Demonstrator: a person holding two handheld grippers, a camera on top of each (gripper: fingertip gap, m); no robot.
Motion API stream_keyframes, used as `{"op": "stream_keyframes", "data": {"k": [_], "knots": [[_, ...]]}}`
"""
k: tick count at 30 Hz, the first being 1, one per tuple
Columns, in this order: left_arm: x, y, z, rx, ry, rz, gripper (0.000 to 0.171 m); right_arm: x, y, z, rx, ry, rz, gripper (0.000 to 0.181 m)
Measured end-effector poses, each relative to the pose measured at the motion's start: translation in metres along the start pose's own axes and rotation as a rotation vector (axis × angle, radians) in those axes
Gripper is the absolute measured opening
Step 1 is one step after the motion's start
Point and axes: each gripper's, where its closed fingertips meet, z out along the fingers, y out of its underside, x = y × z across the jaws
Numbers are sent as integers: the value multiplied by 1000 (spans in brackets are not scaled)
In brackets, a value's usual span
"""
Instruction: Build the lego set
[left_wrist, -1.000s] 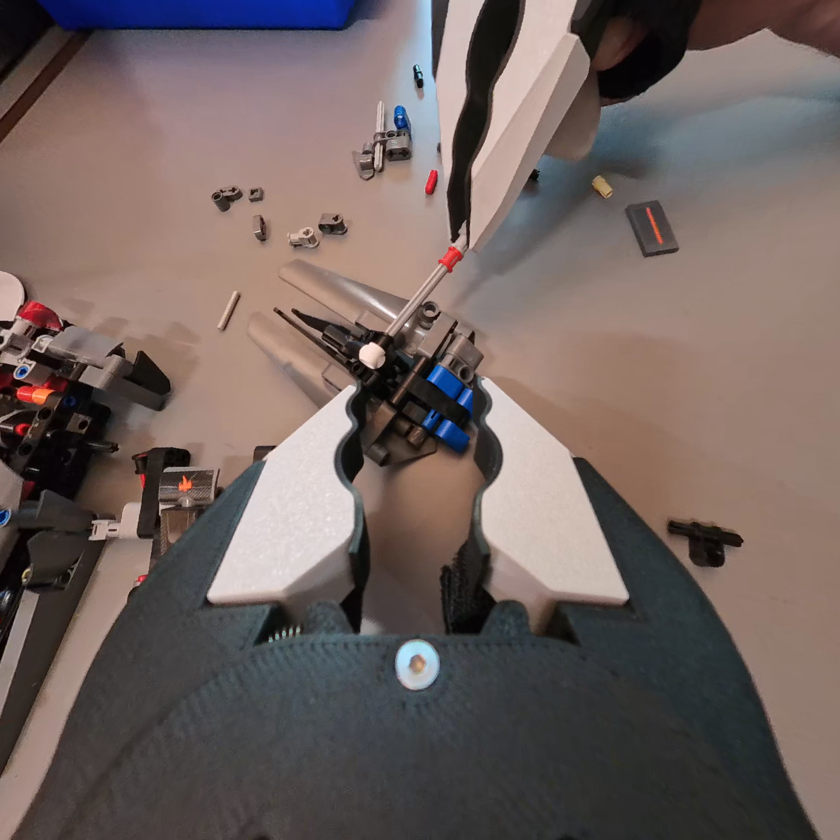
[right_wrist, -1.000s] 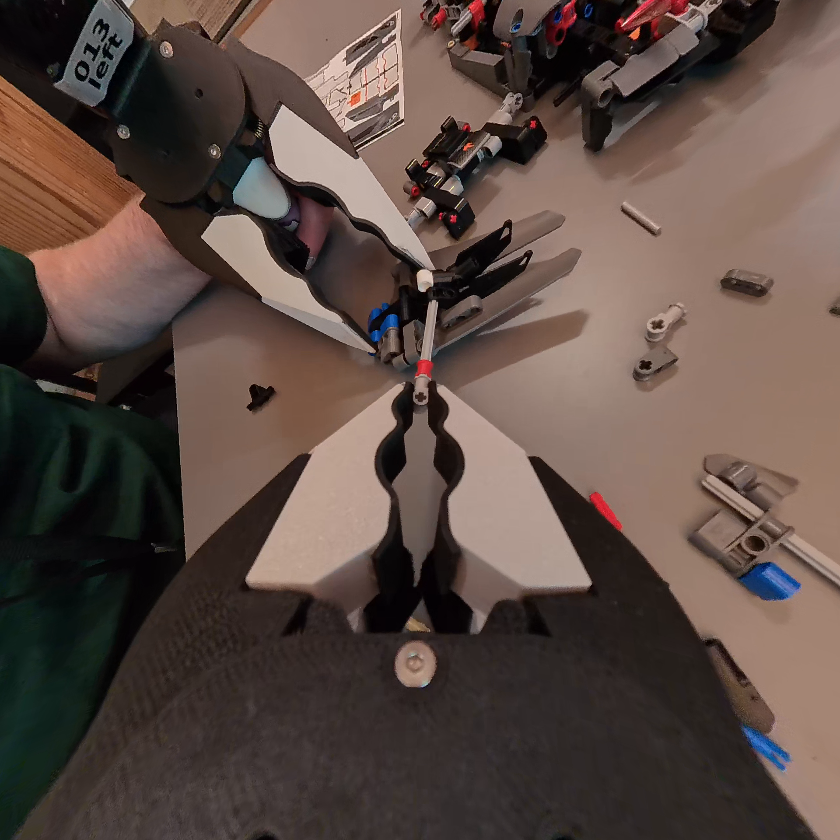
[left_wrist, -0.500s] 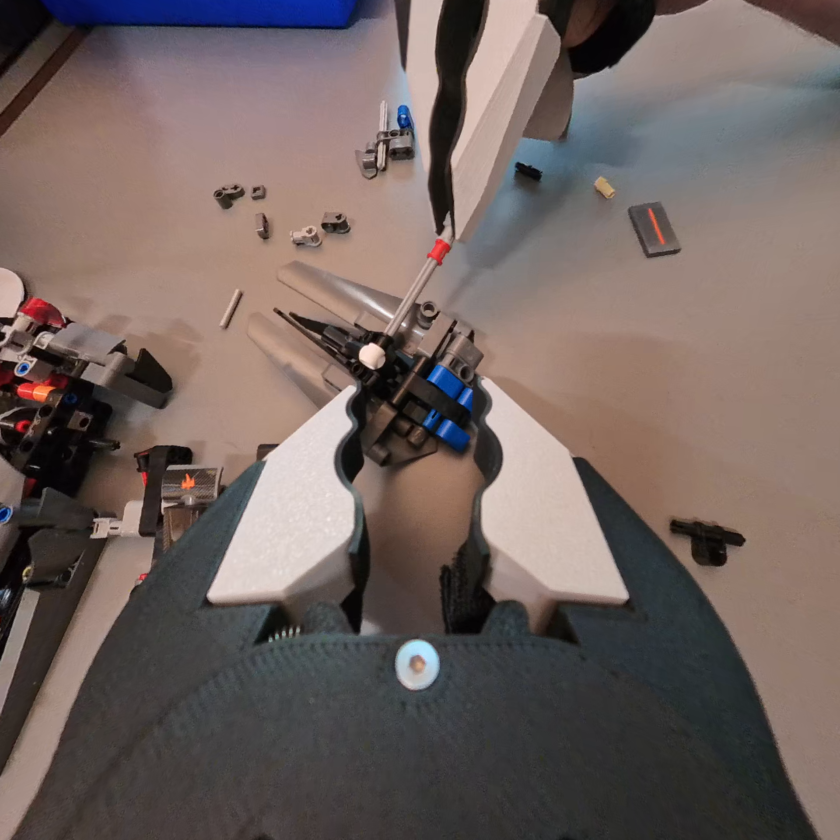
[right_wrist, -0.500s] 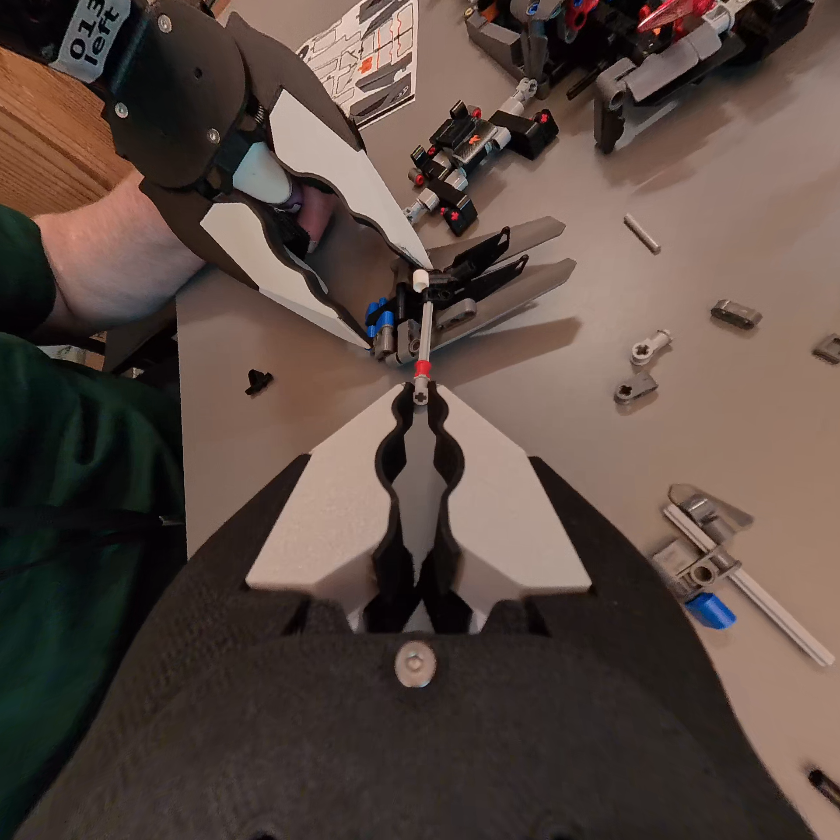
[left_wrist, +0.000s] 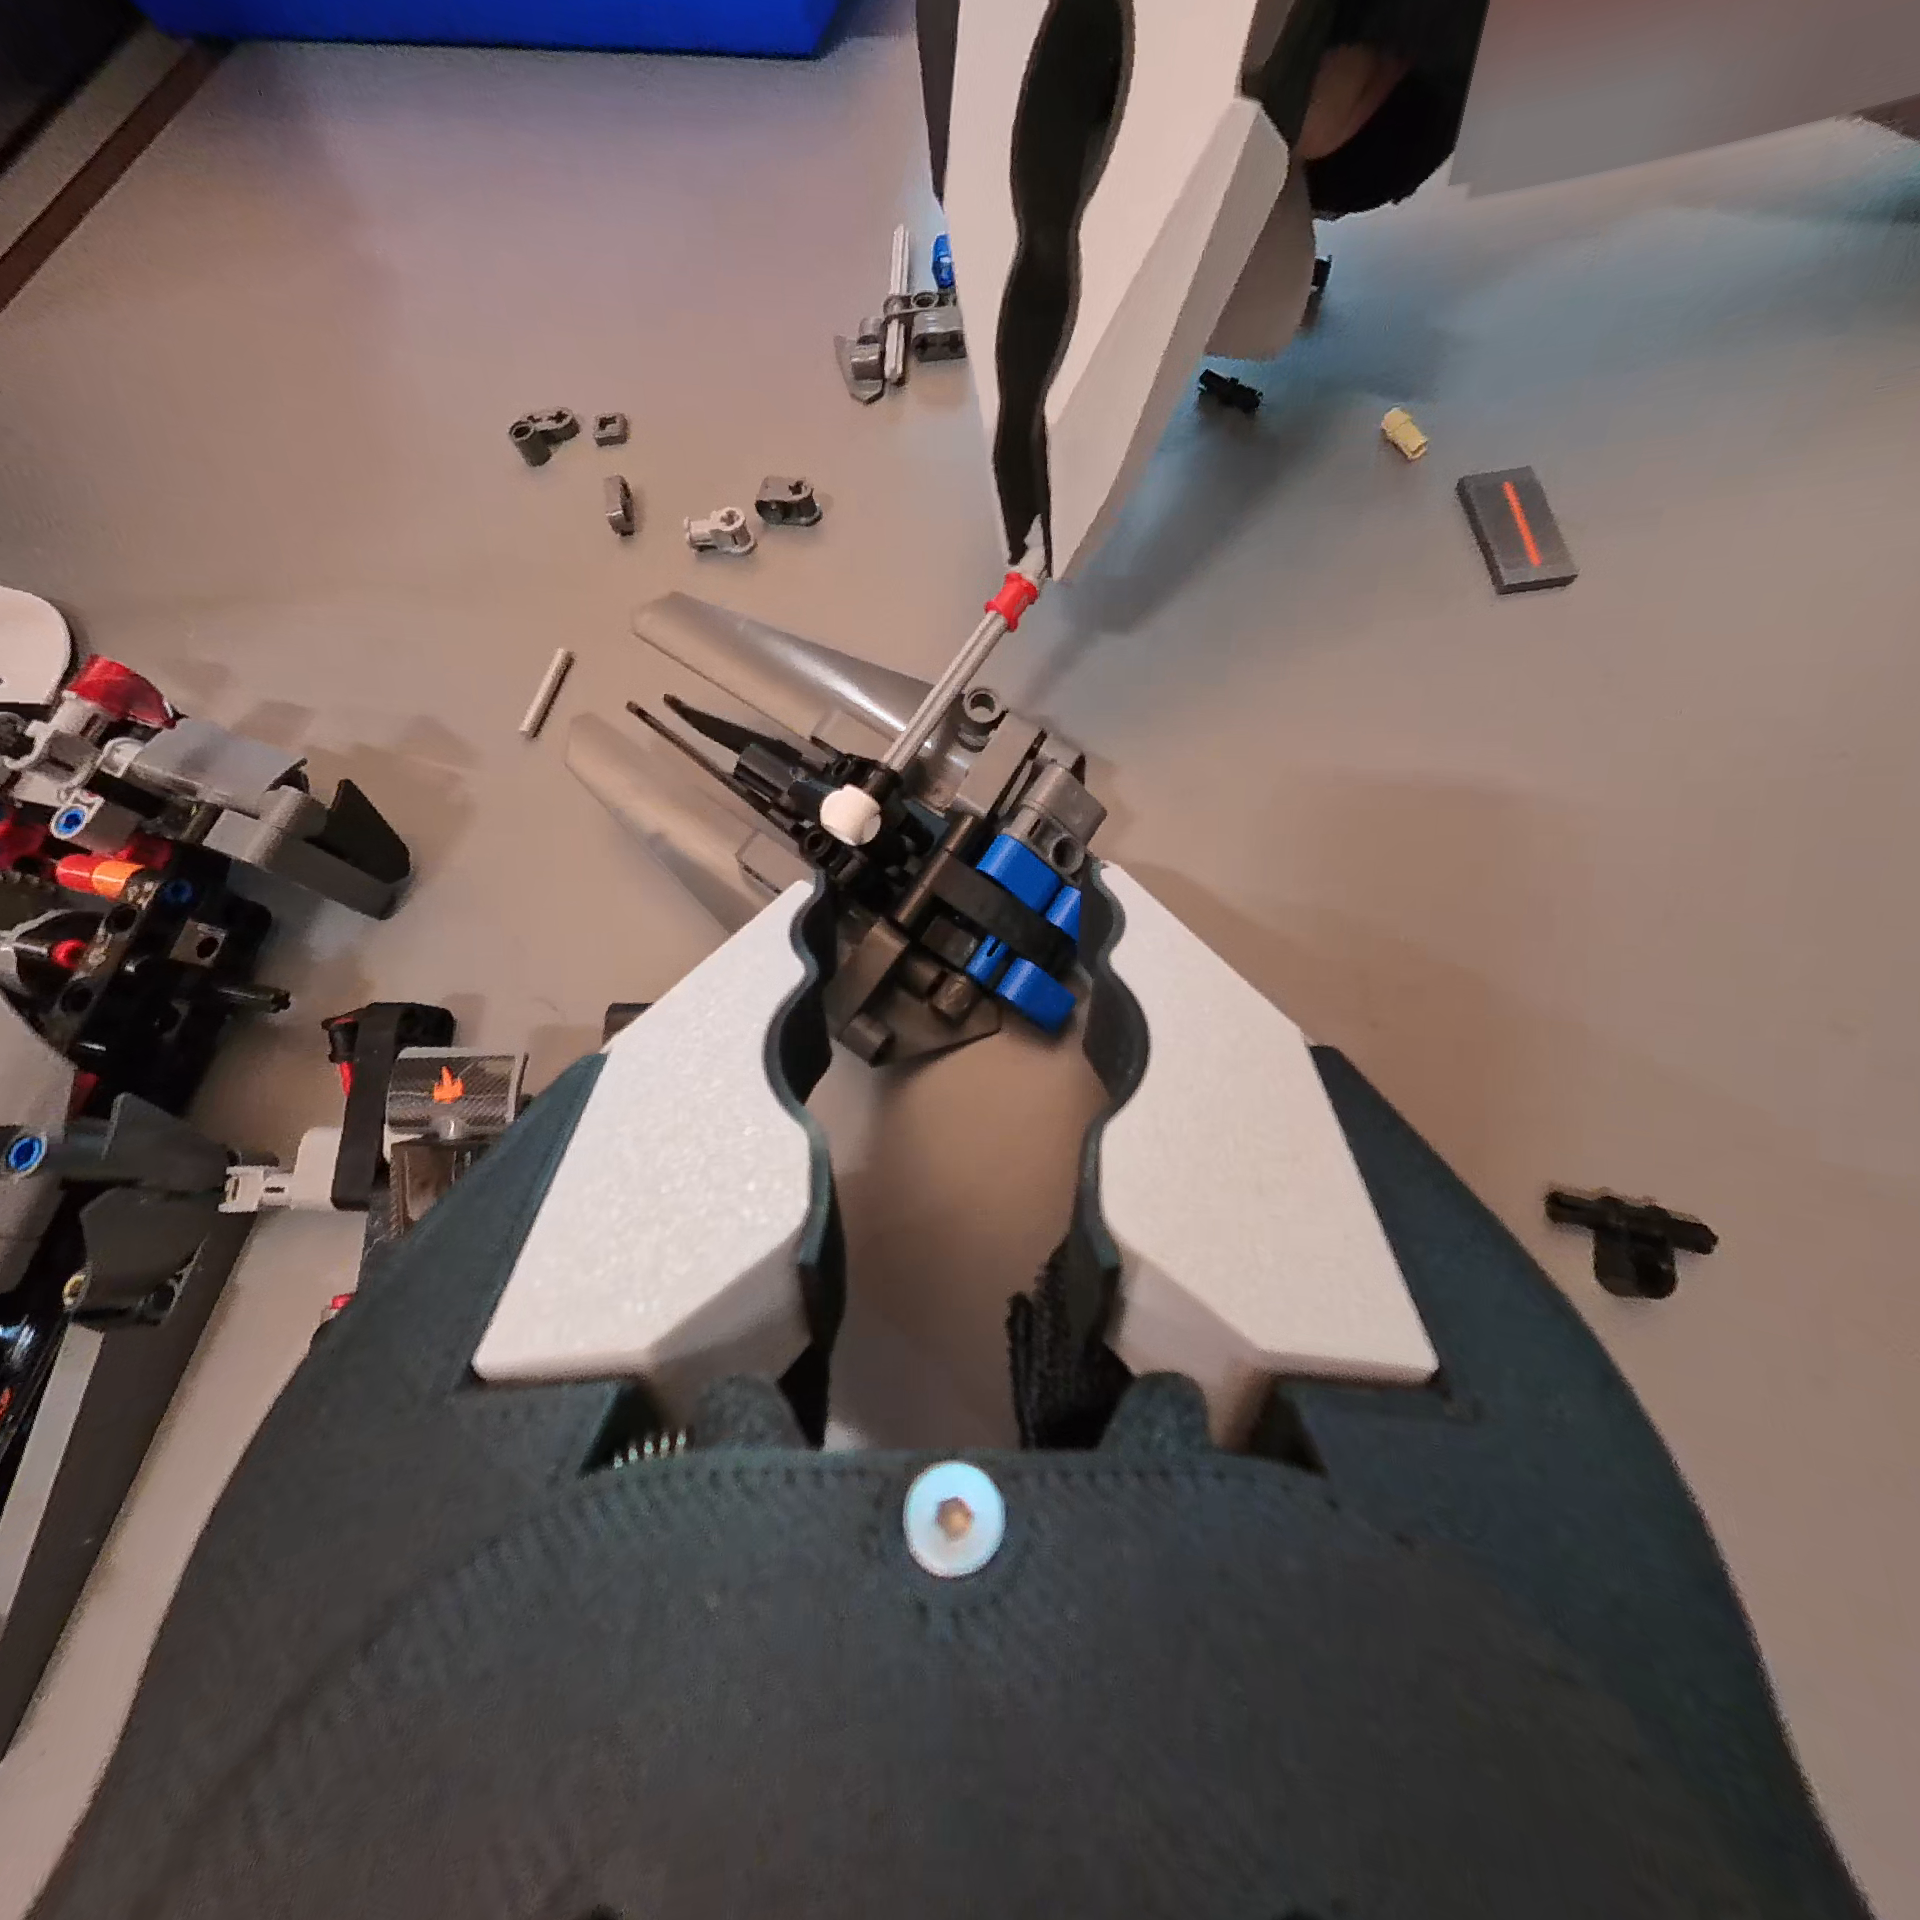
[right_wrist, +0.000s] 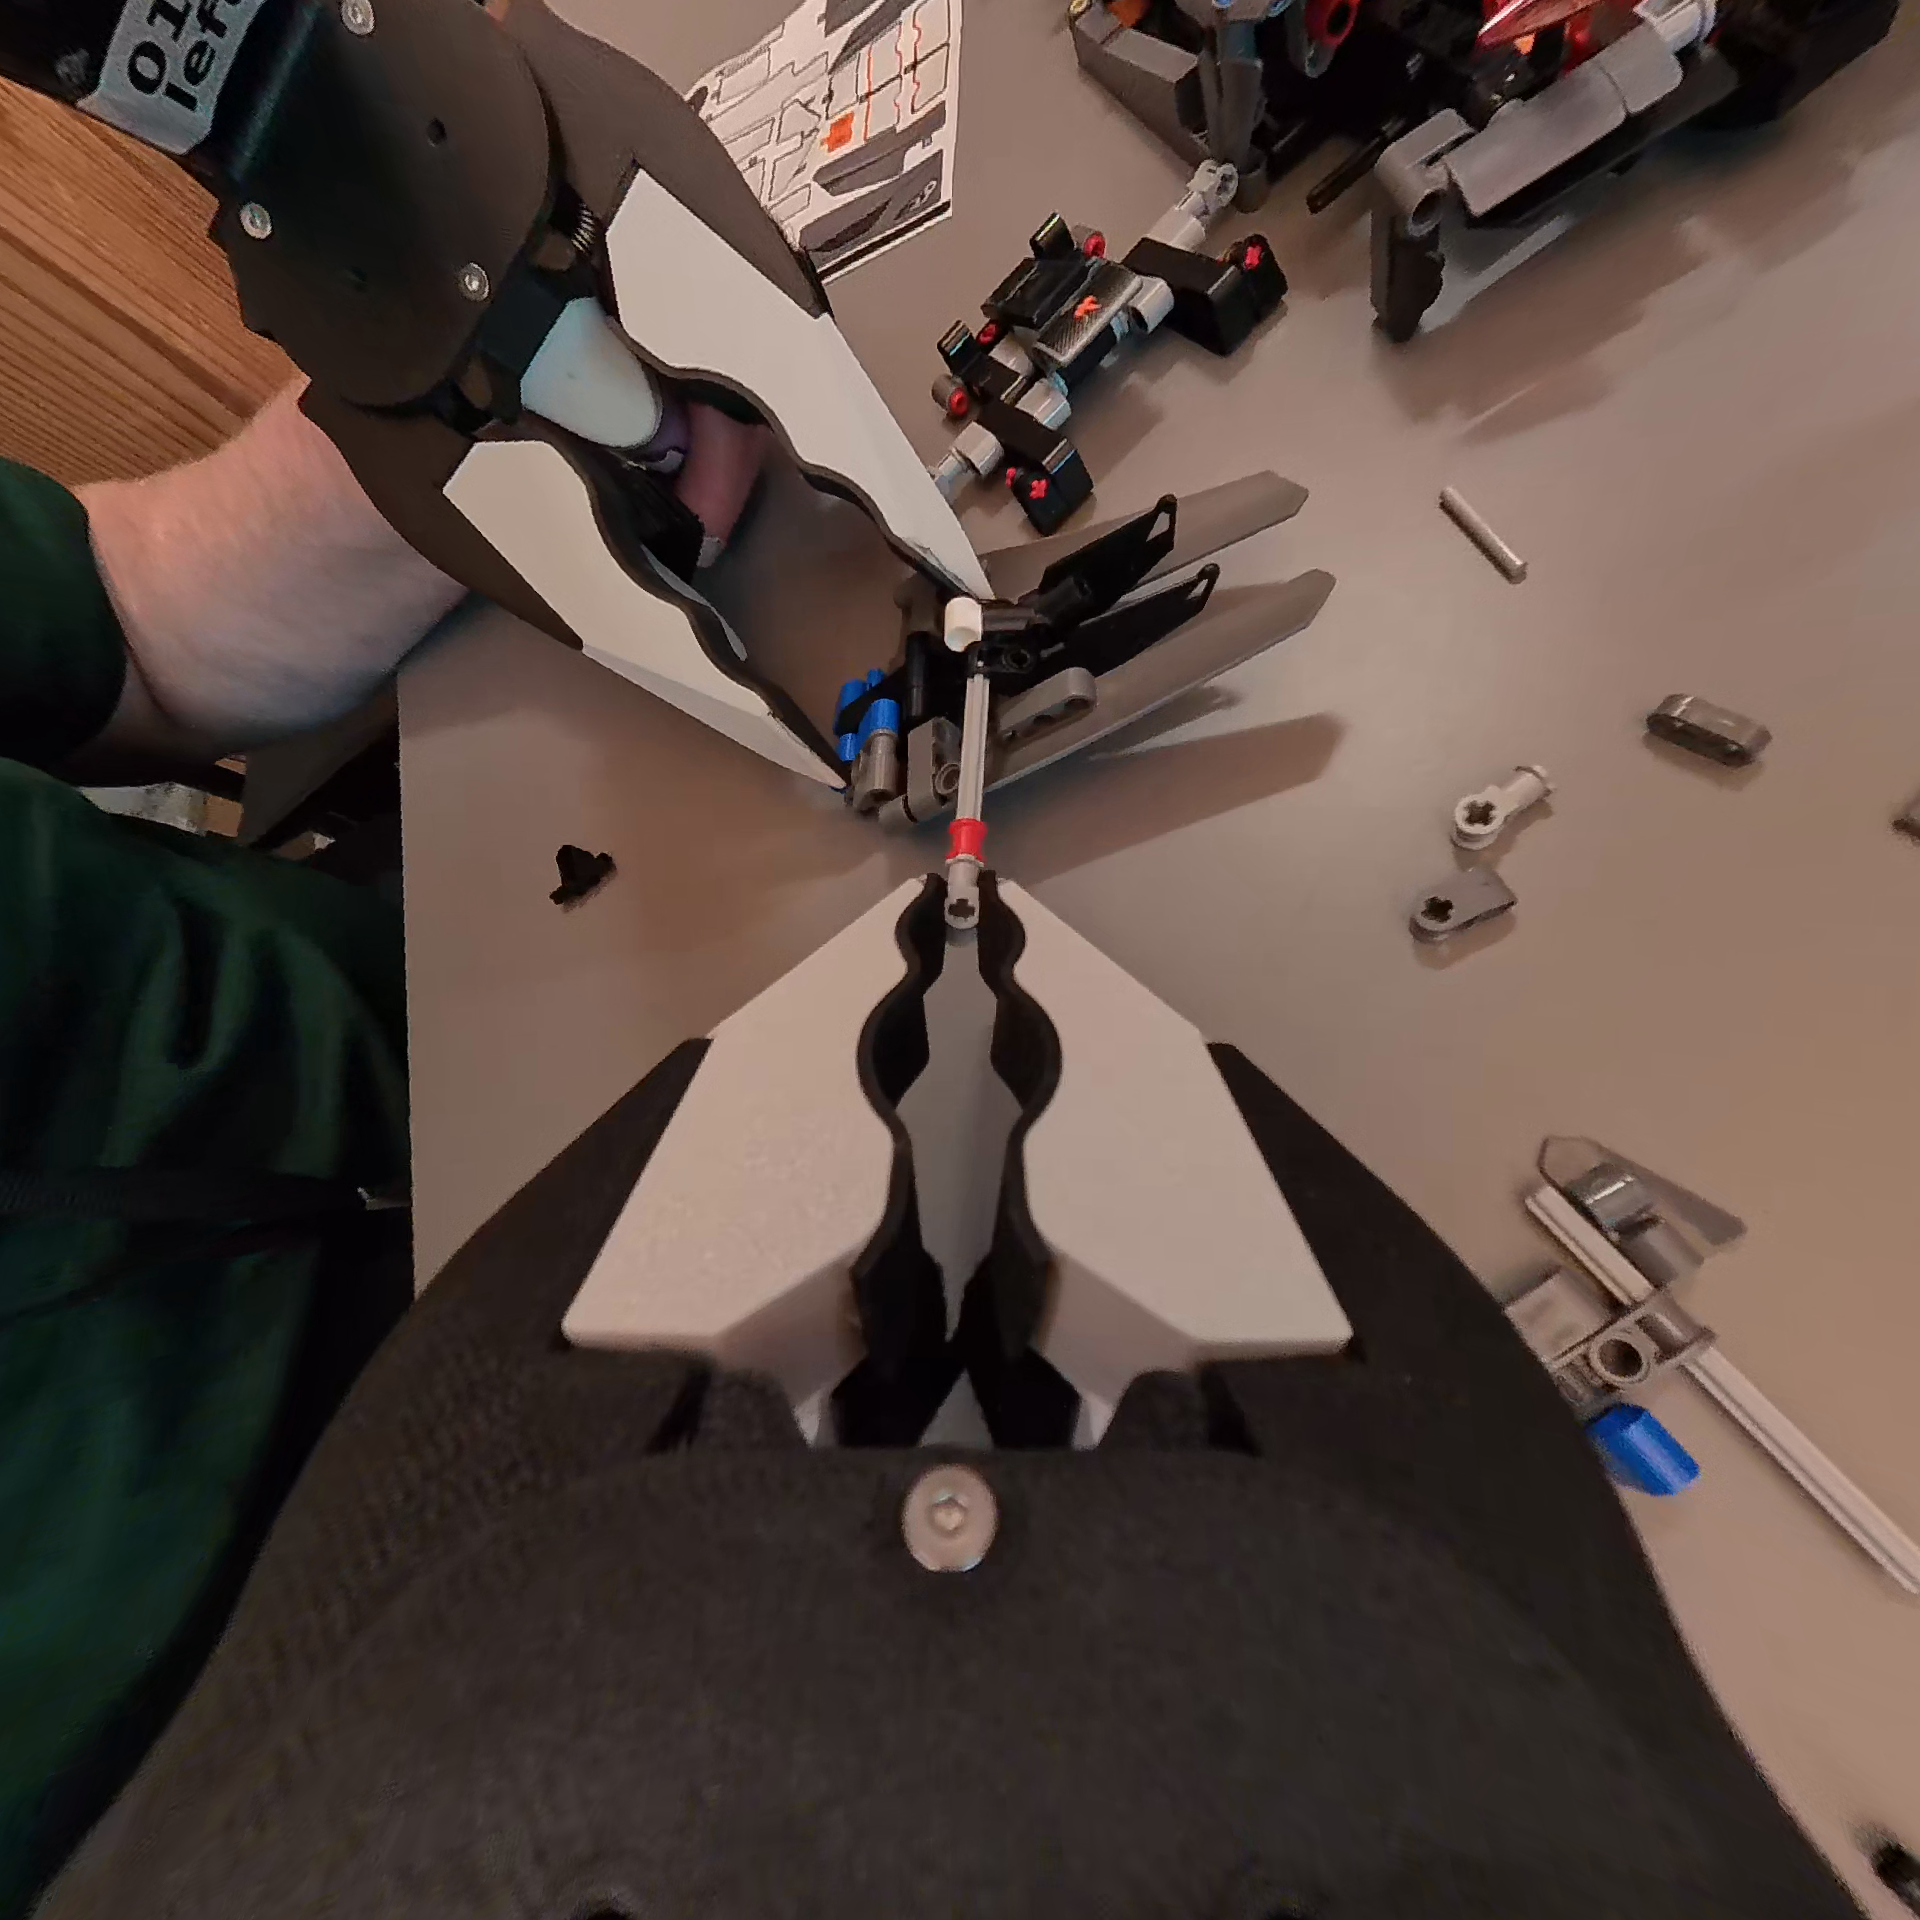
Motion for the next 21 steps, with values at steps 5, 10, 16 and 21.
{"op": "stream_keyframes", "data": {"k": [5, 10, 16, 21], "knots": [[-2, 1, -1, -1, -4, -3, 45, 0, 0, 2, 17, -24, 25, 3], [-2, 1, -1, -2, -6, 1, 45, 2, 2, 4, 13, -19, 19, 3], [-3, 1, -1, -4, -10, -2, 45, 2, 2, 6, 17, -15, 14, 3], [-5, 2, -2, -6, -15, -5, 45, 2, 1, 9, 12, -27, 10, 3]]}}
